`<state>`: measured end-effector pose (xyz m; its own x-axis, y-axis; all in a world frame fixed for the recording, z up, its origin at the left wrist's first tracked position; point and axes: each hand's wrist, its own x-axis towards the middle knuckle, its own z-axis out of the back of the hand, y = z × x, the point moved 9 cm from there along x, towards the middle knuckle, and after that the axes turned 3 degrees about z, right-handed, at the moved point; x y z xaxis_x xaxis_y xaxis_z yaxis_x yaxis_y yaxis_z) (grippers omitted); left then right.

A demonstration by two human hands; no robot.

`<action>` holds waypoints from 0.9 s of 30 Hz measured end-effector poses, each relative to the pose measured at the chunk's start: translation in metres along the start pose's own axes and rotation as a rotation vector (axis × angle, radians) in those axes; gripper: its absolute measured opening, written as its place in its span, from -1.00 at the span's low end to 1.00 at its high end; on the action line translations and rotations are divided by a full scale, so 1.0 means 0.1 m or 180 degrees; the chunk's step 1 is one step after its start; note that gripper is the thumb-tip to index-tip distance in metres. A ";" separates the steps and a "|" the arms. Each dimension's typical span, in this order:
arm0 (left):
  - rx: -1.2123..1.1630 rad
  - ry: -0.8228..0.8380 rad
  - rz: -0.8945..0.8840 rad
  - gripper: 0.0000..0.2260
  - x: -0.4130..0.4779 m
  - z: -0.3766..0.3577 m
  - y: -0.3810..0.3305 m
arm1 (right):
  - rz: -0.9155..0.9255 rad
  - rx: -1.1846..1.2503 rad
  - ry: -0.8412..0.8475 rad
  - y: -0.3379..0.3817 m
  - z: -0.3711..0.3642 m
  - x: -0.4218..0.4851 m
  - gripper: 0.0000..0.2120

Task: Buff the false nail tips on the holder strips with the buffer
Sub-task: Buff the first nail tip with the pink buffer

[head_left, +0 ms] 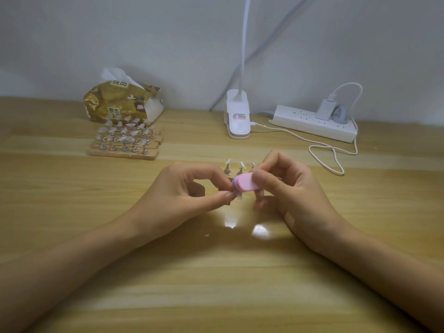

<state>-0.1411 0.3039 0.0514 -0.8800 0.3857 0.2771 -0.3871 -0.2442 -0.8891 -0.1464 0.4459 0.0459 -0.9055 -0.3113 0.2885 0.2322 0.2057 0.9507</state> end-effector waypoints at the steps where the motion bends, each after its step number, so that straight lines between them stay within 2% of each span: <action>1: 0.0000 0.0007 -0.0008 -0.90 0.00 0.00 -0.01 | 0.0001 0.0018 -0.0047 0.00 0.01 0.00 -0.82; 4: 0.0063 0.0038 -0.0035 -0.93 0.00 -0.02 -0.02 | 0.0023 -0.0135 0.0189 0.00 -0.07 -0.01 -0.85; 8: 0.0052 0.0016 -0.0056 -0.90 -0.01 -0.01 -0.04 | 0.0011 0.0001 -0.0064 0.00 0.02 0.00 -0.80; 11: 0.0098 0.0013 -0.0080 -0.92 -0.01 -0.02 -0.06 | 0.0055 -0.0175 0.0220 0.01 -0.09 -0.01 -0.83; 15: 0.0073 -0.0025 -0.0017 -0.89 -0.01 0.00 -0.05 | 0.0019 -0.0017 -0.0079 -0.01 0.02 0.00 -0.80; 18: 0.0109 -0.0008 0.0024 -0.91 -0.01 -0.02 -0.03 | 0.0049 -0.0166 0.0177 -0.01 -0.06 -0.01 -0.85; 22: 0.0057 -0.0005 0.0059 -0.92 -0.01 -0.01 -0.02 | -0.0030 -0.0027 -0.0090 -0.03 0.02 0.01 -0.85; 25: 0.0116 0.0012 0.0012 -0.92 -0.03 -0.02 -0.04 | 0.0010 -0.0140 0.0179 -0.01 -0.07 -0.01 -0.85; 27: 0.0122 -0.0006 0.0034 -0.92 -0.02 -0.02 -0.03 | -0.0014 -0.0132 0.0039 0.00 -0.03 0.00 -0.79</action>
<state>-0.1373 0.3053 0.0530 -0.8846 0.3812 0.2685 -0.3880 -0.2823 -0.8774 -0.1452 0.4436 0.0459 -0.9022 -0.3234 0.2855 0.2431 0.1657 0.9557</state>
